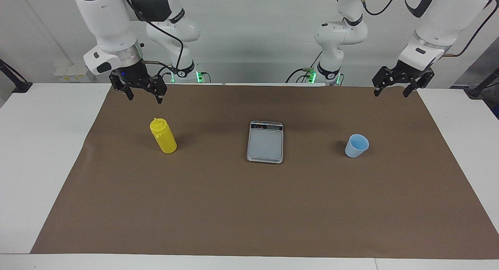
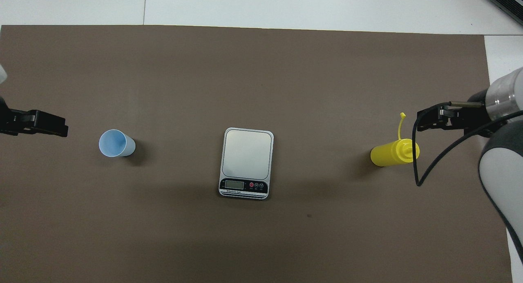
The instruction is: Pour seasoning into cup on scale with both arms
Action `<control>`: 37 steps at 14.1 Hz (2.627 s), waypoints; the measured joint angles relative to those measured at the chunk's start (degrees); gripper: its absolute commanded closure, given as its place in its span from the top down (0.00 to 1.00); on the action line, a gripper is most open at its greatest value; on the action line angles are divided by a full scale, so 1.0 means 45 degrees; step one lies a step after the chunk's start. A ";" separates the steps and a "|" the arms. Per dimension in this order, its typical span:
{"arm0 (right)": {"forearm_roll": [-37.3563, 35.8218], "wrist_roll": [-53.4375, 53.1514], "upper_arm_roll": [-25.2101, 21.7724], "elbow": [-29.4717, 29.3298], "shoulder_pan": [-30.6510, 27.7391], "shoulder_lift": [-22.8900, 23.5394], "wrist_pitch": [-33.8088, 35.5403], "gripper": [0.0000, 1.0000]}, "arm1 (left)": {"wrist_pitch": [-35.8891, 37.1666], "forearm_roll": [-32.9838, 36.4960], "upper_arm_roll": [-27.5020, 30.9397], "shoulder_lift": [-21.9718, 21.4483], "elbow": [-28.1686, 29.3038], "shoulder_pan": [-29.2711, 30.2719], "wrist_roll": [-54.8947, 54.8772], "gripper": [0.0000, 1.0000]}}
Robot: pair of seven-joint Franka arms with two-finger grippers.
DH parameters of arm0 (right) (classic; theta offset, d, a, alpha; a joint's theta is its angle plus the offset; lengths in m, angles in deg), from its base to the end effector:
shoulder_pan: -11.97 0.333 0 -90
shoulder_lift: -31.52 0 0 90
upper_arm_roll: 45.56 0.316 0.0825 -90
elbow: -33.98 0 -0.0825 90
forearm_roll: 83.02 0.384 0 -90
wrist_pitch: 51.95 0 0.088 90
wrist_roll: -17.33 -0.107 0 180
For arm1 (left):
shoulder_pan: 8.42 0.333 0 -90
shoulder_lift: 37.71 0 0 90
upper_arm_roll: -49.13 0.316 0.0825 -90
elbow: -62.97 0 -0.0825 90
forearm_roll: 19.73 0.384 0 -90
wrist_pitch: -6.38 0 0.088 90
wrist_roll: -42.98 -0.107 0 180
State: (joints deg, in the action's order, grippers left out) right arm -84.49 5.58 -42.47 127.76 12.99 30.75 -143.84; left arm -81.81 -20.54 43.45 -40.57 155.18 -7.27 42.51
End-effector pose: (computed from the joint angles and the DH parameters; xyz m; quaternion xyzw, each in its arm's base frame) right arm 0.5507 0.0371 0.6036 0.9977 -0.0661 -0.0079 0.0144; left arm 0.5337 -0.0452 0.6307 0.9990 -0.0437 -0.0104 0.0042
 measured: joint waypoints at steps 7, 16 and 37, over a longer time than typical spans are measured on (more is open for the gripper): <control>0.0000 0.0000 0.0000 0.0000 0.0000 0.0000 0.0000 1.00 | 0.0000 0.0000 -0.0007 0.0000 0.0000 -0.0006 0.0000 1.00; 0.0000 0.0000 0.0000 0.0000 0.0000 0.0000 0.0000 1.00 | 0.0001 0.0000 -0.0005 0.0000 0.0014 -0.0005 0.0000 1.00; 0.0000 0.0000 0.0000 0.0000 0.0000 0.0000 0.0000 1.00 | -0.8555 -0.0038 0.0207 0.0859 0.6835 0.0879 0.0398 1.00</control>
State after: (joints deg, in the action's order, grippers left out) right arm -84.49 5.58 -42.47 127.76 12.99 30.75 -143.84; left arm -120.31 -20.71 44.38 -36.71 185.93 -3.32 44.30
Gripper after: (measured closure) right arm 0.000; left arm 0.000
